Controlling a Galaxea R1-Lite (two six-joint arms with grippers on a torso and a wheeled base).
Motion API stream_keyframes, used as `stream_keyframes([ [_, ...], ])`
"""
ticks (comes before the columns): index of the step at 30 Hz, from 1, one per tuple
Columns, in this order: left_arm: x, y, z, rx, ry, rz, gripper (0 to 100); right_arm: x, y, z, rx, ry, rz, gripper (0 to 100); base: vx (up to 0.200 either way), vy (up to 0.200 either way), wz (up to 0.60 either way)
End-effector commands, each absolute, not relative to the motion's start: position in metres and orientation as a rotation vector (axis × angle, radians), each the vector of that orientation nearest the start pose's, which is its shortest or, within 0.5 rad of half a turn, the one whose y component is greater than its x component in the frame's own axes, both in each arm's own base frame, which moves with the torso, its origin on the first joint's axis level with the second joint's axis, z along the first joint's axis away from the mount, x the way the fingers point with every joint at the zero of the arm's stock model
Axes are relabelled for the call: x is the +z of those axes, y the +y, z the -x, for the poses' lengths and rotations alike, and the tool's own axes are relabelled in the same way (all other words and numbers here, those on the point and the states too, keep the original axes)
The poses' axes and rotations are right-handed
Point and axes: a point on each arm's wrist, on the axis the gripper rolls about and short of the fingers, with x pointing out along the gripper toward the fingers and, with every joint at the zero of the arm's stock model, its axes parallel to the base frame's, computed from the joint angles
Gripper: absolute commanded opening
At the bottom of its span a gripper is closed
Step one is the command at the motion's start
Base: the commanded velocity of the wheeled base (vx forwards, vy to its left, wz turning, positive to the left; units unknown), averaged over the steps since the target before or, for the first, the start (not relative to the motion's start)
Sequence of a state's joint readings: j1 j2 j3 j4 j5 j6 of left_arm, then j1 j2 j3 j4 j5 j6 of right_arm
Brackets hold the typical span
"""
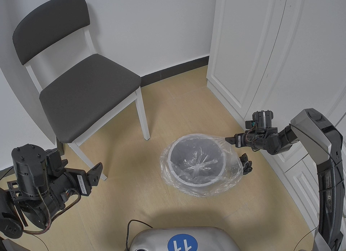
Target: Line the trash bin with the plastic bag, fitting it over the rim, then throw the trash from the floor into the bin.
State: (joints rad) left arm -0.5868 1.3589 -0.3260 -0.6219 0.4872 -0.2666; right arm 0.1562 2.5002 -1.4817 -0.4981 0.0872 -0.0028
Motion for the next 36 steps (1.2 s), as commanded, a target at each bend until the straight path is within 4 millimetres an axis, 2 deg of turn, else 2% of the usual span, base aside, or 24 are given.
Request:
stream_keyframes([
  [1, 0.142, -0.092, -0.158, -0.049, 0.364, 0.053, 100, 0.019, 0.075, -0.480, 0.235, 0.519, 0.020, 100, 0.000, 0.000, 0.00],
  [8, 0.139, -0.093, -0.159, -0.048, 0.374, 0.048, 100, -0.001, 0.075, -0.483, 0.234, 0.542, 0.020, 100, 0.000, 0.000, 0.00],
  [17, 0.135, -0.095, -0.161, -0.081, 0.404, 0.048, 100, -0.046, 0.077, -0.509, 0.237, 0.552, 0.010, 100, 0.000, 0.000, 0.00],
  [24, 0.128, -0.097, -0.164, -0.079, 0.435, 0.035, 100, -0.065, 0.074, -0.518, 0.237, 0.565, -0.033, 100, 0.000, 0.000, 0.00],
  [31, 0.128, -0.097, -0.164, -0.079, 0.435, 0.035, 100, -0.059, 0.074, -0.518, 0.249, 0.556, -0.071, 100, 0.000, 0.000, 0.00],
  [36, 0.128, -0.097, -0.164, -0.079, 0.432, 0.036, 100, -0.037, 0.069, -0.511, 0.243, 0.550, -0.092, 100, 0.000, 0.000, 0.00],
])
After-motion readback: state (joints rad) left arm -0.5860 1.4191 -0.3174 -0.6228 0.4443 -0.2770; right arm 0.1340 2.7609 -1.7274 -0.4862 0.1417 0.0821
